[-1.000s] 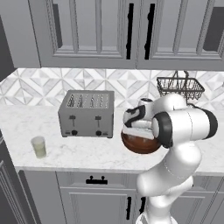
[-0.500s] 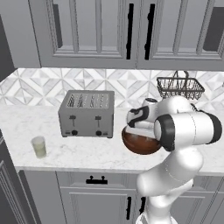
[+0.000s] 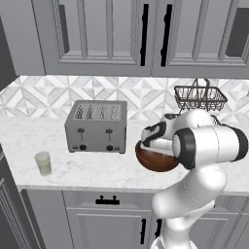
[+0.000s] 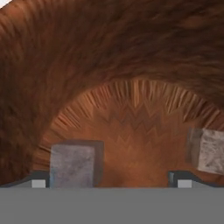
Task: Grab a lemon wedge from the fridge and one ice cube from the ice bowl, and put them in the glass of lemonade.
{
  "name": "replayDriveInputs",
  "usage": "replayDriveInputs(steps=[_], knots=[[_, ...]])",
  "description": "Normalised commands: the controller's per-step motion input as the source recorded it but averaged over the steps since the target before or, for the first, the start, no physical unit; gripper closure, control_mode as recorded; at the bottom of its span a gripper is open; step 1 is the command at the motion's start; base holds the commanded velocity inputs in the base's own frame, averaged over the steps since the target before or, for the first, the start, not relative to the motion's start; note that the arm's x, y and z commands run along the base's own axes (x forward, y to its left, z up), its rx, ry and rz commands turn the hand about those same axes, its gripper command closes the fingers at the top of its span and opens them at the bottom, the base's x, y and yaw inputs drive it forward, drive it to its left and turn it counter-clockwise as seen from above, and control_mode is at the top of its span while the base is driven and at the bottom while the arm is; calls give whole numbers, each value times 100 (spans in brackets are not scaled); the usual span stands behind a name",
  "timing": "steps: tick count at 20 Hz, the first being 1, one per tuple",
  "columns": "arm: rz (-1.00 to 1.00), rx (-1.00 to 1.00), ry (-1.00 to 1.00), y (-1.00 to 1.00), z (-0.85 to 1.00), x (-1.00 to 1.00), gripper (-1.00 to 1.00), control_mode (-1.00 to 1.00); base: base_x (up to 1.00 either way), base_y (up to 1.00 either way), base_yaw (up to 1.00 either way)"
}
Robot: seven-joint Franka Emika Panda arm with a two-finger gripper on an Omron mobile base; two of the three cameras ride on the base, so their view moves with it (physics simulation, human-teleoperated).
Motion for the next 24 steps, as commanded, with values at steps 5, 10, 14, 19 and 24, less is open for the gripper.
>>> replayDriveInputs(steps=[5, 10, 14, 19, 24], knots=[[0, 0, -9, 0, -20, 0, -100, -100, 0, 0, 0], [0, 0, -9, 0, 0, 6, -100, -100, 0, 0, 0], [0, 0, -5, 0, -11, 6, -100, -100, 0, 0, 0], [0, 0, -1, 0, -8, 3, 100, -100, 0, 0, 0], [0, 0, 0, 0, 0, 0, 100, -100, 0, 0, 0]])
